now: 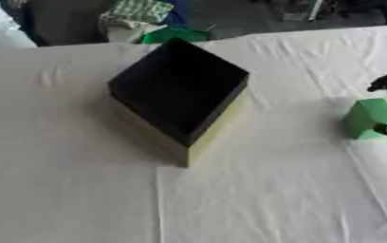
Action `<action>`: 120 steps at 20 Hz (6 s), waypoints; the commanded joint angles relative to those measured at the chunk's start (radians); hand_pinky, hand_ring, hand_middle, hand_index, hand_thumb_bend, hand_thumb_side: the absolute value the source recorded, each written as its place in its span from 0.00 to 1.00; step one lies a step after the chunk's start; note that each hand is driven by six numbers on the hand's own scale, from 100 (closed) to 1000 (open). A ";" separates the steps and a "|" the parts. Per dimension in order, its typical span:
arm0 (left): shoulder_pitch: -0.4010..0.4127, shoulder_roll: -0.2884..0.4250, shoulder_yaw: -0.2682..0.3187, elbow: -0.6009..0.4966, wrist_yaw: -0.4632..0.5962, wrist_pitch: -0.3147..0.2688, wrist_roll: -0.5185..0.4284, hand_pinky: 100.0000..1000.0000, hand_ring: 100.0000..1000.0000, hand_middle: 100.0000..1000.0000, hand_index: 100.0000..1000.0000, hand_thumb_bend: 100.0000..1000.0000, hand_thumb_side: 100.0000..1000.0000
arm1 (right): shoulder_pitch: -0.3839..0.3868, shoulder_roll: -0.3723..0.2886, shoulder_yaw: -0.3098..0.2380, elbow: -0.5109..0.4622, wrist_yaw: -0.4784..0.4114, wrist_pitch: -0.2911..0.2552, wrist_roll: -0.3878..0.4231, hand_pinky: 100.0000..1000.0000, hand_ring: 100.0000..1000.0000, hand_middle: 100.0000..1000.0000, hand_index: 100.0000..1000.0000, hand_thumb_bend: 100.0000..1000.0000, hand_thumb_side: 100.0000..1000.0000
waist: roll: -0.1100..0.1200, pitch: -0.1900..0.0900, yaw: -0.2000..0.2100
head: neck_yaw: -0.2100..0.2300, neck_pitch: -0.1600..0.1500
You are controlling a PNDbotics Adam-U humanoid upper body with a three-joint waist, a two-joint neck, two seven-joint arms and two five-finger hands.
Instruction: Pick up objects on the table and place them in the box.
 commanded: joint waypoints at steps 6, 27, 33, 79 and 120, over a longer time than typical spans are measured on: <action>-0.013 0.008 0.005 -0.014 0.007 -0.001 -0.005 0.58 0.63 0.54 0.71 0.03 1.00 | -0.023 -0.012 -0.015 0.033 0.034 -0.011 0.019 1.00 0.93 0.96 1.00 0.31 0.54 | 0.000 -0.005 0.007 | -0.003 -0.018; -0.009 0.008 0.010 -0.014 0.007 0.004 -0.009 0.58 0.62 0.54 0.71 0.03 1.00 | -0.070 -0.023 -0.022 0.009 -0.042 -0.015 -0.059 0.82 0.65 0.55 0.72 0.03 0.45 | -0.005 -0.011 0.004 | 0.020 -0.004; -0.005 0.013 0.008 -0.014 0.007 0.006 -0.009 0.59 0.62 0.54 0.71 0.03 1.00 | -0.133 -0.057 -0.025 -0.090 -0.114 -0.008 -0.031 0.83 0.66 0.56 0.73 0.00 0.44 | -0.017 -0.024 -0.003 | 0.031 0.009; -0.299 0.010 -0.124 -0.014 0.108 -0.082 -0.174 0.60 0.65 0.55 0.72 0.07 0.96 | -0.610 0.411 0.124 0.113 0.049 -0.032 0.014 0.79 0.65 0.58 0.74 0.00 0.57 | -0.056 0.018 0.198 | -0.159 -0.019; -0.285 -0.019 -0.122 -0.014 0.116 -0.053 -0.199 0.60 0.65 0.55 0.71 0.08 0.96 | -0.605 0.467 0.160 0.102 0.319 -0.113 -0.018 0.96 0.92 0.85 0.92 0.45 1.00 | -0.053 0.013 0.175 | -0.166 -0.014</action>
